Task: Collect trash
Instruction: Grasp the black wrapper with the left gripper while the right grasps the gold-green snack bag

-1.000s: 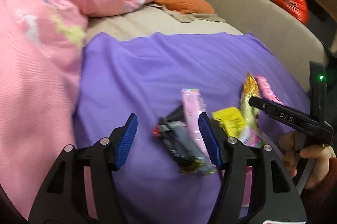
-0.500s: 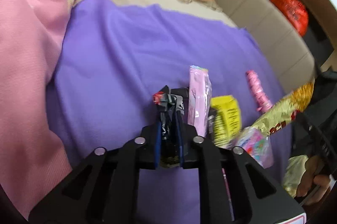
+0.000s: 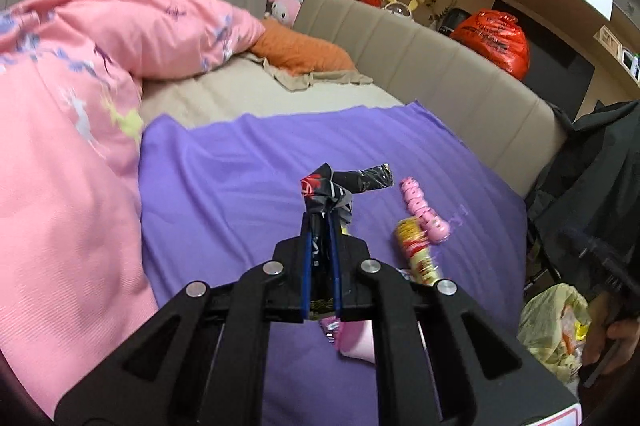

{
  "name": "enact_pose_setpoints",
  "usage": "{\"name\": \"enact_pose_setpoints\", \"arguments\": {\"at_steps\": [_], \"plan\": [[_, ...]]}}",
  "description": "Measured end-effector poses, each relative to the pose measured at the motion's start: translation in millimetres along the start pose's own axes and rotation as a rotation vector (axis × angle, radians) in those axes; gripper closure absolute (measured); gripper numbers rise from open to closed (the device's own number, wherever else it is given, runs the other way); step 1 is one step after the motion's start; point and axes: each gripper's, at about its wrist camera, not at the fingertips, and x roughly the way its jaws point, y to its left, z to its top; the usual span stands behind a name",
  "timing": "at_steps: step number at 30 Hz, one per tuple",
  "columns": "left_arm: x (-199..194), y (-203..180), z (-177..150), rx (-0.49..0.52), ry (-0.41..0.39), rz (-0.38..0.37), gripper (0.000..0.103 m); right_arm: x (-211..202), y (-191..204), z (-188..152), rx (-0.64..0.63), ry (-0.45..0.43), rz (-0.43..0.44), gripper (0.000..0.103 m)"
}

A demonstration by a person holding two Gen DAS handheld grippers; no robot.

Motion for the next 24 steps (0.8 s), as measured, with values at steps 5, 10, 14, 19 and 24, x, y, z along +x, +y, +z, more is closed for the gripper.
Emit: {"name": "enact_pose_setpoints", "arguments": {"at_steps": [5, 10, 14, 19, 24], "plan": [[-17.8, -15.0, -0.9, 0.006, -0.054, -0.007, 0.095, 21.0, -9.9, -29.9, 0.087, 0.023, 0.031, 0.056], [-6.5, -5.5, -8.8, 0.007, -0.021, -0.026, 0.095, 55.7, 4.2, -35.5, 0.114, 0.106, 0.159, 0.039], [13.3, 18.5, -14.0, -0.022, 0.031, -0.021, 0.095, 100.6, 22.1, -27.1, 0.049, 0.172, 0.100, 0.039], [36.1, 42.7, -18.9, -0.069, 0.075, -0.004, 0.095, 154.6, 24.2, -17.7, 0.068, 0.213, 0.033, 0.045], [43.1, 46.1, -18.3, -0.072, 0.079, -0.027, 0.096, 192.7, 20.3, -22.0, 0.075, 0.303, -0.020, 0.062]]}}
